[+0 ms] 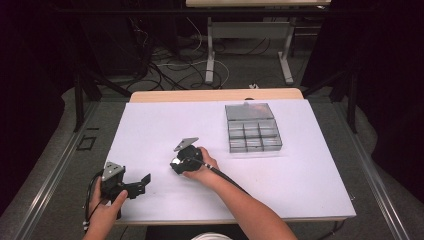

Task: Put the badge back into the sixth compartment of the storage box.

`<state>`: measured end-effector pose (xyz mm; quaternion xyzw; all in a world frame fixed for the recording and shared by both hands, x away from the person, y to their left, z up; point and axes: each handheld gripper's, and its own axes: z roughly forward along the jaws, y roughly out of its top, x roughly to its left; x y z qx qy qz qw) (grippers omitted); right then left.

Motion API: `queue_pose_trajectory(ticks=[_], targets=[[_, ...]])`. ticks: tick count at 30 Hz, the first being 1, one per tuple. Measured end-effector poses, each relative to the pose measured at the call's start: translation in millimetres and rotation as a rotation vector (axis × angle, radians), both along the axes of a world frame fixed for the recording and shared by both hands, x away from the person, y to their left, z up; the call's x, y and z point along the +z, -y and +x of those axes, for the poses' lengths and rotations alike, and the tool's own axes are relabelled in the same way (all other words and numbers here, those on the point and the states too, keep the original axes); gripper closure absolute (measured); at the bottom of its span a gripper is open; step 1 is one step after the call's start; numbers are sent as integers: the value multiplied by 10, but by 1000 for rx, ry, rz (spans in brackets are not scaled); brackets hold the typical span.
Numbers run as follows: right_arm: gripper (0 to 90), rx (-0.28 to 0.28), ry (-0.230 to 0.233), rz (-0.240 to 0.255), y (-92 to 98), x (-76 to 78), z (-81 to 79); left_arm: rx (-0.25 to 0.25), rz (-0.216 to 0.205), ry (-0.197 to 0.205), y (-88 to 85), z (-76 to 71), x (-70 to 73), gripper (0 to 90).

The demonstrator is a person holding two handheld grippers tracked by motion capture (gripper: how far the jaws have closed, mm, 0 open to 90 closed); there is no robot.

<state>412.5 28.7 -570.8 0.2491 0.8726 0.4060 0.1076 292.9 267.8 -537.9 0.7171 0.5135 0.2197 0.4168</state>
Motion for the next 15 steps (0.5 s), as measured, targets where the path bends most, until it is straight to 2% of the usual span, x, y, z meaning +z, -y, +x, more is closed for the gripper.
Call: queue_pose_trajectory(ticks=[6, 14, 15], targets=[[455, -12, -15, 4, -2, 3, -17, 5, -8, -1, 4, 1, -6, 3], [466, -3, 0, 4, -2, 1, -9, 6, -9, -2, 2, 4, -9, 4], [466, -14, -10, 5, -4, 2, -23, 5, -9, -2, 2, 4, -10, 4]])
